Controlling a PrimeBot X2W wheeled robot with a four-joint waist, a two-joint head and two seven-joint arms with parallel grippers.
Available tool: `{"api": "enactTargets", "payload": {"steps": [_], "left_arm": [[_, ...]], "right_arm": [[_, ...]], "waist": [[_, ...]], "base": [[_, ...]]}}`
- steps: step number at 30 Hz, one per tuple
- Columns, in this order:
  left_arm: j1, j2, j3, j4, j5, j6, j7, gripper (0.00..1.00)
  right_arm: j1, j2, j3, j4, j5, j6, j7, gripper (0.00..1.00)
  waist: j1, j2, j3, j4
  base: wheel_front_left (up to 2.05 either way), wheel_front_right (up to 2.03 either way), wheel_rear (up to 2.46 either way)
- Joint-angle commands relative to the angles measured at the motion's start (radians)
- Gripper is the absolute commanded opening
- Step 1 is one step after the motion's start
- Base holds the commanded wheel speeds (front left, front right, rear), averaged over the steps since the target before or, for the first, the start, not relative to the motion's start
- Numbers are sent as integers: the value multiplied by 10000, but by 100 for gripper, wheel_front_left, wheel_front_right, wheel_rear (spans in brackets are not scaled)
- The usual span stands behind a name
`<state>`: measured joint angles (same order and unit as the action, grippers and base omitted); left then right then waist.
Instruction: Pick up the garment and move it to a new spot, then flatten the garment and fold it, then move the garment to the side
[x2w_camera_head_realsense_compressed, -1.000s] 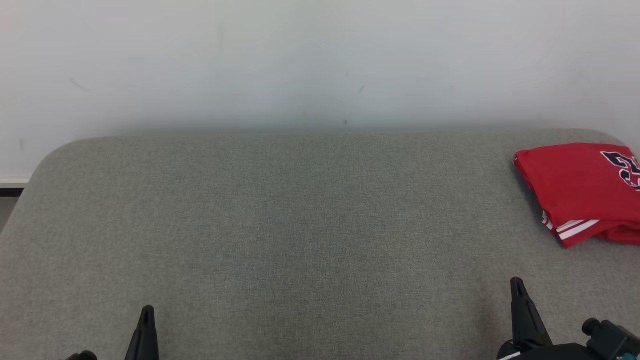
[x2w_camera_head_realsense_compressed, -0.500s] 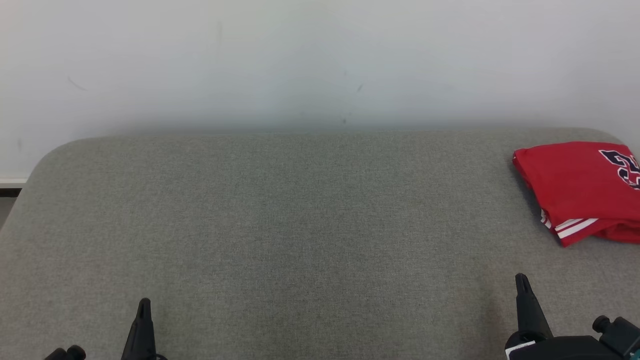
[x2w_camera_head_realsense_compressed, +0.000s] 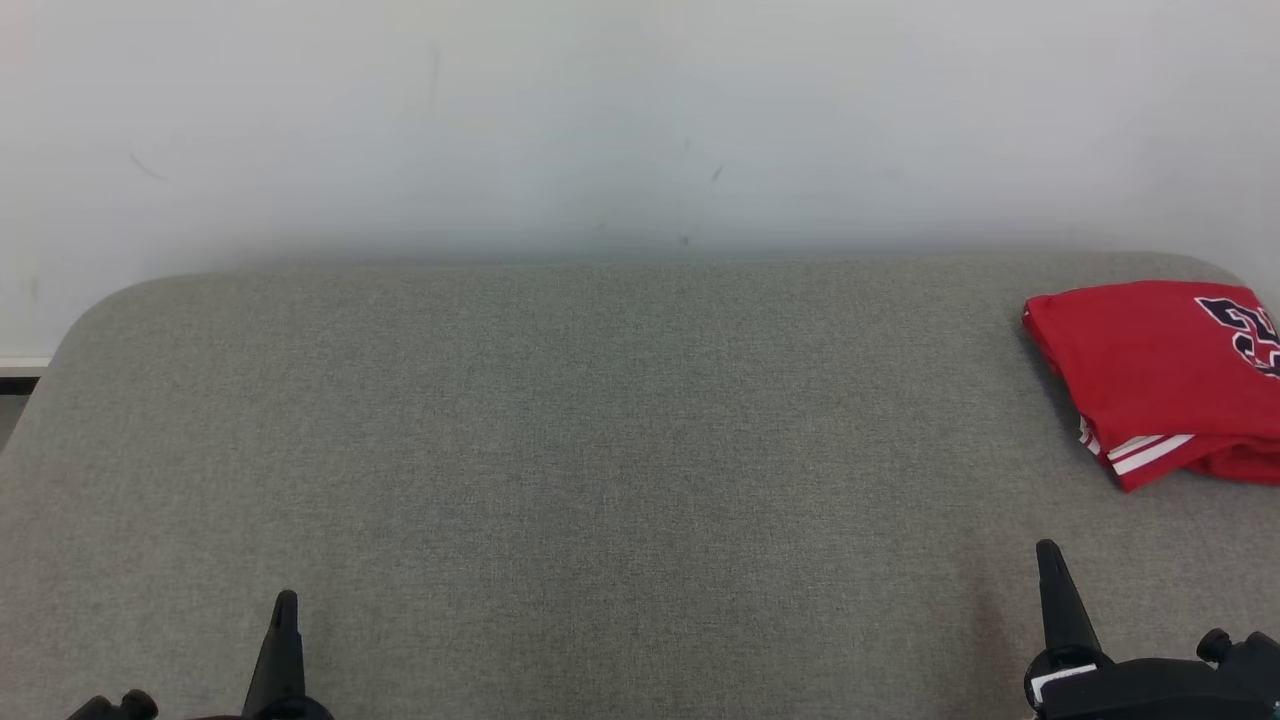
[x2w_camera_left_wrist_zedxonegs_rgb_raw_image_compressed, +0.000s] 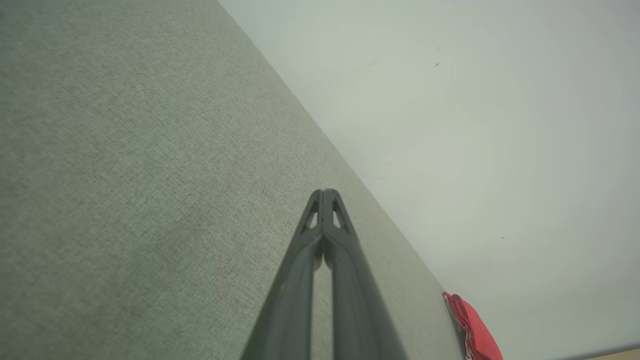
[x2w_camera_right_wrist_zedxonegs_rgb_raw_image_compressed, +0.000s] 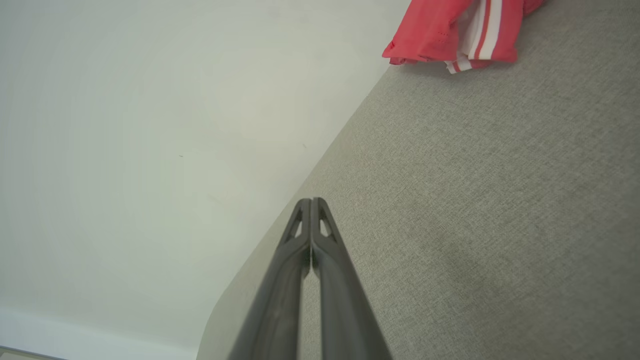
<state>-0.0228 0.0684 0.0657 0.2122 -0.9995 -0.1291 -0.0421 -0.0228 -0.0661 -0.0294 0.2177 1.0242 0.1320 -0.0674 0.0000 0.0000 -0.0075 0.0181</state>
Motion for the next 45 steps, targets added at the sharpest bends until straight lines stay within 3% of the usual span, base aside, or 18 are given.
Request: {"api": "enactTargets", "payload": {"steps": [1, 45], "left_arm": [[-230, -9, 56, -53, -375, -12, 72, 0], [-707, -132, 371, 217, -4390, -22, 1131, 0]], "right_arm": [[-265, -74, -57, -55, 373, -11, 84, 0], [-683, -37, -457, 154, 4352, -18, 1181, 0]], "waist": [[0, 0, 2, -4], [0, 0, 67, -115]], "base": [[0, 0, 0], [0, 0, 0]]}}
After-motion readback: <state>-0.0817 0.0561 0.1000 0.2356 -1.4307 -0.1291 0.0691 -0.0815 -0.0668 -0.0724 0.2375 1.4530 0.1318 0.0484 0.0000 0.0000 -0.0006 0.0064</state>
